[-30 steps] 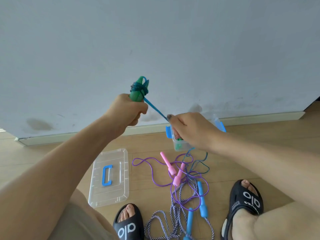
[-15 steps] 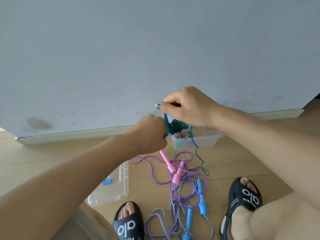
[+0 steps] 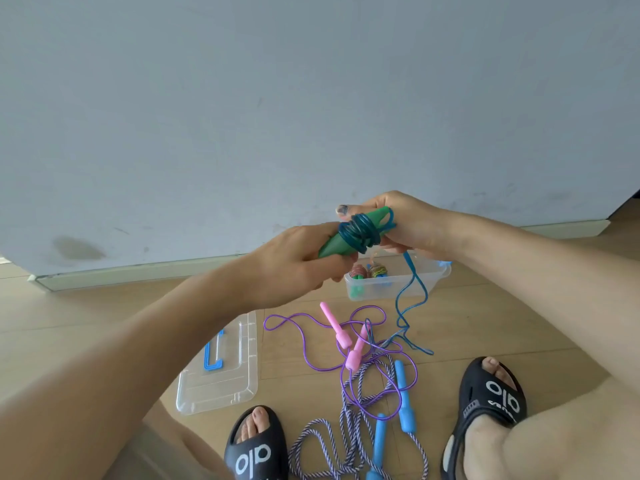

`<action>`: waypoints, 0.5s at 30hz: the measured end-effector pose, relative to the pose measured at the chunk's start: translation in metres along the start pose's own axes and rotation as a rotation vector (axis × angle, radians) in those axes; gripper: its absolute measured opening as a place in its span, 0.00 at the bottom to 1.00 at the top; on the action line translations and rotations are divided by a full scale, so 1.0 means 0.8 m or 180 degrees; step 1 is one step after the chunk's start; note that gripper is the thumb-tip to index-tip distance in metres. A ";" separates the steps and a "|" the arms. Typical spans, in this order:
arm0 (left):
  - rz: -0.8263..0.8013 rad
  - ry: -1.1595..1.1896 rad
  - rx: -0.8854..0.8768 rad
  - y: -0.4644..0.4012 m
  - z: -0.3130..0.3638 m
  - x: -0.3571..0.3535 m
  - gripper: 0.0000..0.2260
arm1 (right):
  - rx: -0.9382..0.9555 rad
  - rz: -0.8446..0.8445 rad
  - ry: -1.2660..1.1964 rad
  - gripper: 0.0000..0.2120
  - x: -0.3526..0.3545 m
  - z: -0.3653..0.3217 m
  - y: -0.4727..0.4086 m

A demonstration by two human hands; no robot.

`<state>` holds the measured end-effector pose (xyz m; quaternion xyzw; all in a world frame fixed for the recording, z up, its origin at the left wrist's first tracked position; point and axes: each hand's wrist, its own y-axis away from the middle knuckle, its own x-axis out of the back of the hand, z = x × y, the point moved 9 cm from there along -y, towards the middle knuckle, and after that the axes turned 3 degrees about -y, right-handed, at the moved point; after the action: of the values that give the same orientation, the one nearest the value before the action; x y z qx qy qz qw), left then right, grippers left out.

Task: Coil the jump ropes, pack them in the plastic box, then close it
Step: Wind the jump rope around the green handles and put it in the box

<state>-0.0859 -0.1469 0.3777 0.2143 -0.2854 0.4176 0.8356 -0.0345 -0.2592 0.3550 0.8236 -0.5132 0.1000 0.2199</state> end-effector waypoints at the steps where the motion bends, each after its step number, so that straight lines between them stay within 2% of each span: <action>1: -0.0026 0.0067 -0.0032 0.001 0.001 0.001 0.08 | -0.0032 0.0036 0.0043 0.21 0.001 0.004 -0.001; 5: 0.0233 0.0054 -0.0146 -0.001 -0.001 0.023 0.06 | -0.0126 0.0078 0.0128 0.11 -0.001 0.012 -0.001; 9: 0.0545 0.0441 0.0016 -0.002 -0.014 0.046 0.06 | -0.0205 0.0289 0.0270 0.22 0.005 0.018 0.004; 12: 0.0739 0.0114 0.0166 -0.006 -0.023 0.058 0.11 | 0.0108 0.0450 0.0536 0.25 0.004 0.004 0.011; 15: 0.0807 0.0358 0.0448 -0.013 -0.044 0.063 0.14 | 0.0638 0.0543 0.1217 0.23 -0.009 -0.015 0.019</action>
<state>-0.0426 -0.1027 0.3833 0.2109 -0.2330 0.5500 0.7738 -0.0507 -0.2533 0.3667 0.7610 -0.5175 0.3229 0.2210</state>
